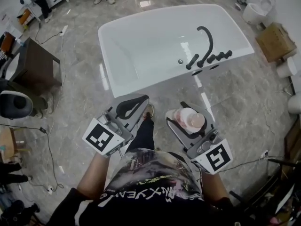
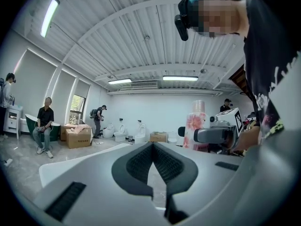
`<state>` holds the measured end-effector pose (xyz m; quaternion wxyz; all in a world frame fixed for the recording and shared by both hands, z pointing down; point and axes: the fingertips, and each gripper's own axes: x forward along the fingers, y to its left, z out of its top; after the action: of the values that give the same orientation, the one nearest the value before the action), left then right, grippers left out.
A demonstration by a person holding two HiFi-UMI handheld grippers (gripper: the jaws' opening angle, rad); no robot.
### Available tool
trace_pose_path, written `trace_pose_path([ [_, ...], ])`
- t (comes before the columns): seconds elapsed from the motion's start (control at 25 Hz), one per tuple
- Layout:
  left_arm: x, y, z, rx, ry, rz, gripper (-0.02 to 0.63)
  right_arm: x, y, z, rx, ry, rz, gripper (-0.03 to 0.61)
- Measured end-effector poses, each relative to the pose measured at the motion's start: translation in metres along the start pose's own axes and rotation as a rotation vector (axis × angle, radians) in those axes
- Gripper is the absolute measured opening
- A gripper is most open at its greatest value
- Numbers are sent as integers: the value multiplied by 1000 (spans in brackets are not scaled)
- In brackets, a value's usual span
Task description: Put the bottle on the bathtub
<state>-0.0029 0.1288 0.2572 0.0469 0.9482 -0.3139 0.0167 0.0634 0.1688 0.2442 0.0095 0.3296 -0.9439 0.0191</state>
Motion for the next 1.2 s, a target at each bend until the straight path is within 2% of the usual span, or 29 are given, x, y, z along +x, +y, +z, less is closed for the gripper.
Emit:
trace_pose_path([
  [0.12,17,29,2,-4,27,-2,11,23,-24,1,5,27,6,221],
  [0.32,46,78,13,-22,1,-11,11,71,-65,15,-4,2,-19,221],
  [0.64,84,158,19,-44,10,-29,11,145,-117,21,-18,28,-12,221],
  [0.92,114,212,22,-53,8,-35,11,192,-155,17,-17,56,-8,221],
  [1.2,128,249,18,11,48,-46,11,228,-176,17,-17,66,-10,221],
])
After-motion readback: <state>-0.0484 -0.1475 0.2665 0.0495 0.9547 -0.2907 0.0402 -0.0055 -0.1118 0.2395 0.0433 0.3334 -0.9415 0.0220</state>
